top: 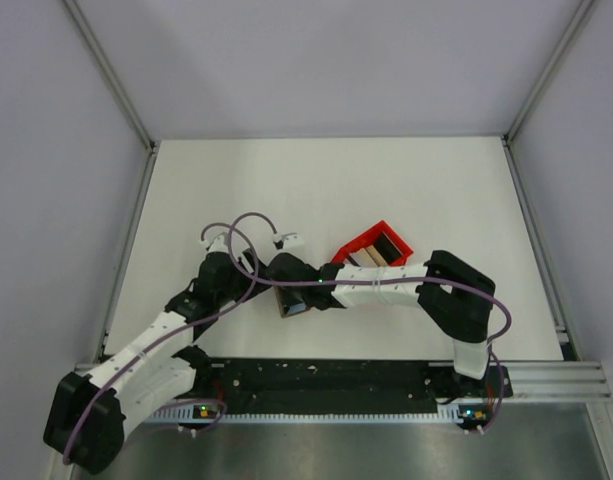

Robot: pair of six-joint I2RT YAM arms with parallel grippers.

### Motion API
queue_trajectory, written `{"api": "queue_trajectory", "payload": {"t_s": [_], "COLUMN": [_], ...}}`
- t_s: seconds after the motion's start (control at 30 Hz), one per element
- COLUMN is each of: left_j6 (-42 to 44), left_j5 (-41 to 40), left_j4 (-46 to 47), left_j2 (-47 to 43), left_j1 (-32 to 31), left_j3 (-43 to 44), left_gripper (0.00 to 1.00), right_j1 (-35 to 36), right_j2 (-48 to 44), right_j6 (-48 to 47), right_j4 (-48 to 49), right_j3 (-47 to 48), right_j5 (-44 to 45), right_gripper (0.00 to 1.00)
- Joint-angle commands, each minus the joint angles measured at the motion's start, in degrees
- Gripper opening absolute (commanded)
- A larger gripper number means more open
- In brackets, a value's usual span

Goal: Put the credit cards into the card holder
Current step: Open the card holder at the center of the board.

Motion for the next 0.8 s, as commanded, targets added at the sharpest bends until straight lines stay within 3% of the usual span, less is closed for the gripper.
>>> {"api": "queue_trajectory", "payload": {"t_s": [0.0, 0.23, 0.5, 0.77], "left_j6": [1.0, 2.1, 2.5, 4.5], "left_j5": [-0.7, 0.2, -0.2, -1.8], "left_j4": [2.5, 1.7, -0.2, -4.7], "left_j2": [1.2, 2.0, 1.7, 1.3], "left_j1": [0.2, 0.2, 0.2, 0.2], "left_j3": [2.8, 0.8, -0.2, -1.4], "left_gripper": [0.73, 0.57, 0.25, 0.0], "right_j1": [1.0, 0.9, 0.5, -1.1], "right_j2": [-1.5, -1.9, -2.2, -5.4], "right_j6": [-0.2, -0.1, 0.2, 0.0], "right_j4": [0.8, 1.2, 1.5, 4.6], "right_j3": [-1.1, -1.7, -2.1, -5.5], "right_j5": [-0.6, -0.8, -1.2, -3.6], "right_gripper": [0.0, 0.0, 0.0, 0.0]}}
